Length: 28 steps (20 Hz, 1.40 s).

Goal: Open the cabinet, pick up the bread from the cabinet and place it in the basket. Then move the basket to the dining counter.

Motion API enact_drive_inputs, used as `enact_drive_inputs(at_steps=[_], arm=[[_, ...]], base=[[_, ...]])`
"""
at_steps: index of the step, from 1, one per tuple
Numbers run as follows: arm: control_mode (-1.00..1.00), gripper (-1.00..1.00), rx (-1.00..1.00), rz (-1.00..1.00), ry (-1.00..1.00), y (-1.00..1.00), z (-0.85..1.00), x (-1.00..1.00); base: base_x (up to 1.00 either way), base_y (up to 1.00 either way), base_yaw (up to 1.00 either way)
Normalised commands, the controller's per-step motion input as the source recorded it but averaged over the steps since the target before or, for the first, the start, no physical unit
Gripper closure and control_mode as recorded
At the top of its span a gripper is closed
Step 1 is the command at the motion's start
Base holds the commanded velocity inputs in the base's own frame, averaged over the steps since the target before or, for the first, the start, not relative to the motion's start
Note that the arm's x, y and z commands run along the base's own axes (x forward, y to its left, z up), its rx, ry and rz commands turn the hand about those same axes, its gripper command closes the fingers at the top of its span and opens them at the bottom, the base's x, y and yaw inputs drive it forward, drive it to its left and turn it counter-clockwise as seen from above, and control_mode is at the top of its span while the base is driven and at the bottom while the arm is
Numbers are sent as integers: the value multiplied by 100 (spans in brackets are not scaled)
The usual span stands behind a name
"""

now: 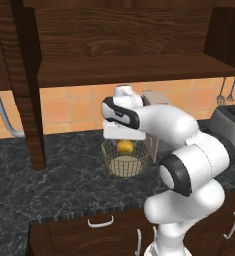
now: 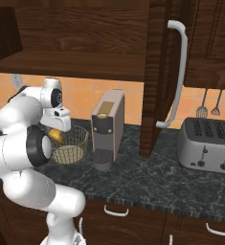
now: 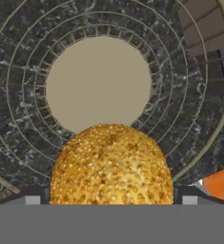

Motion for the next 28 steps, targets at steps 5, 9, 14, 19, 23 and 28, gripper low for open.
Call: enact_drive_inputs(at_steps=[5,9,14,19,23,28], arm=[[-100,100,-6,-17,8,0,-45,50],[-100,100,0,0,0,0,-19,26],[-100,100,1,0,0,-19,-15,30],[-100,-100,0,0,0,0,-1,0],[-100,-100,0,0,0,0,0,0],[-100,-100,0,0,0,0,0,0]], base=[[0,0,0],[0,0,0],[0,0,0],[0,0,0],[0,0,0],[0,0,0]])
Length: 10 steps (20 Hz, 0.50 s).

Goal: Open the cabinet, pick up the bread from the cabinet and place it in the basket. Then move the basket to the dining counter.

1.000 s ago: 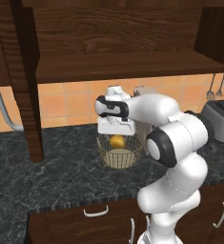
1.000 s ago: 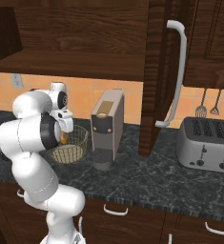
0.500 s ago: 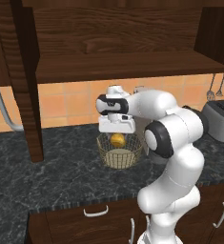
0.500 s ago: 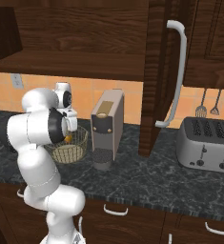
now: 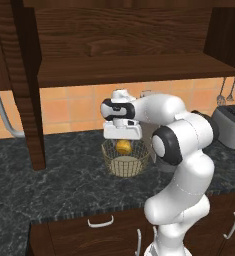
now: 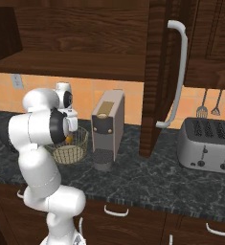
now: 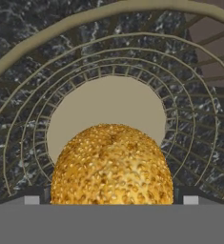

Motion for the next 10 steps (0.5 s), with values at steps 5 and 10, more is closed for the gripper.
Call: enact_drive_inputs(at_steps=[5,10], arm=[[-100,-100,-1,0,-8,0,0,0],[-100,-100,-14,0,-28,0,-8,0]], base=[[0,0,0],[0,0,0]])
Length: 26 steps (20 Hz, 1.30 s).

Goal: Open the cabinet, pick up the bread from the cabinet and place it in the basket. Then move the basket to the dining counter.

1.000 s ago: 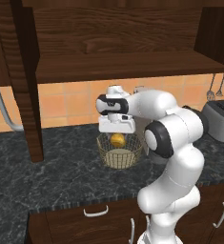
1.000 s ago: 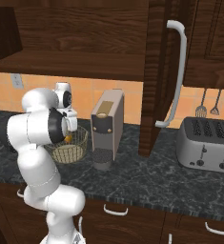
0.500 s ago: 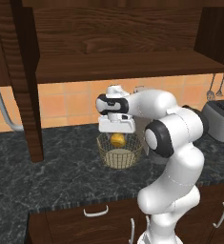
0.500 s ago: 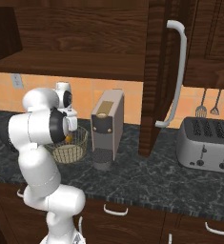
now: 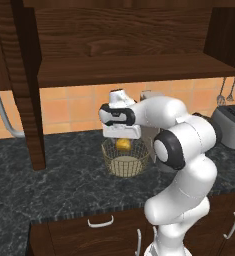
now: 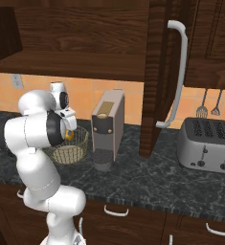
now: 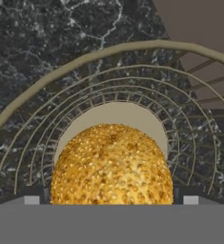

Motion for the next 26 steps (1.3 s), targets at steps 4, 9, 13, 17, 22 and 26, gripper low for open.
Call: enact_drive_inputs(at_steps=[4,9,13,17,22,26], arm=[[-100,-100,-6,0,-16,0,0,14],[-100,-100,0,-1,17,-6,0,29],[-100,-100,0,-11,9,-20,0,-5],[-100,-100,0,-20,0,-28,0,-38],[-100,-100,-3,-24,-5,-34,-8,9],[-100,-100,-8,-3,-7,-11,-3,43]], base=[[0,0,0],[0,0,0],[0,0,0],[0,0,0],[0,0,0],[0,0,0]])
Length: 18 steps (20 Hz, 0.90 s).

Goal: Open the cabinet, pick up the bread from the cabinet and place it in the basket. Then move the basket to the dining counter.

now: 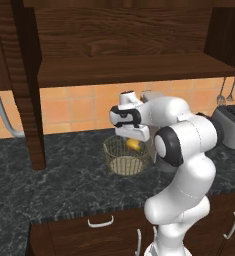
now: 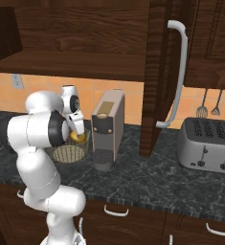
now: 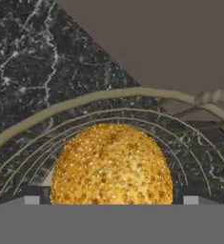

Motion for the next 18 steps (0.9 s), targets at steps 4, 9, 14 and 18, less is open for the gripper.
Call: enact_drive_inputs(at_steps=[4,9,14,18], arm=[[-100,-100,-7,-5,-6,-7,0,37],[-100,-100,-6,-3,-4,-3,0,13],[-100,-100,-4,0,-4,0,4,-16],[-100,-100,-3,0,-7,0,22,-21]], base=[[0,0,0],[0,0,0],[0,0,0],[0,0,0]])
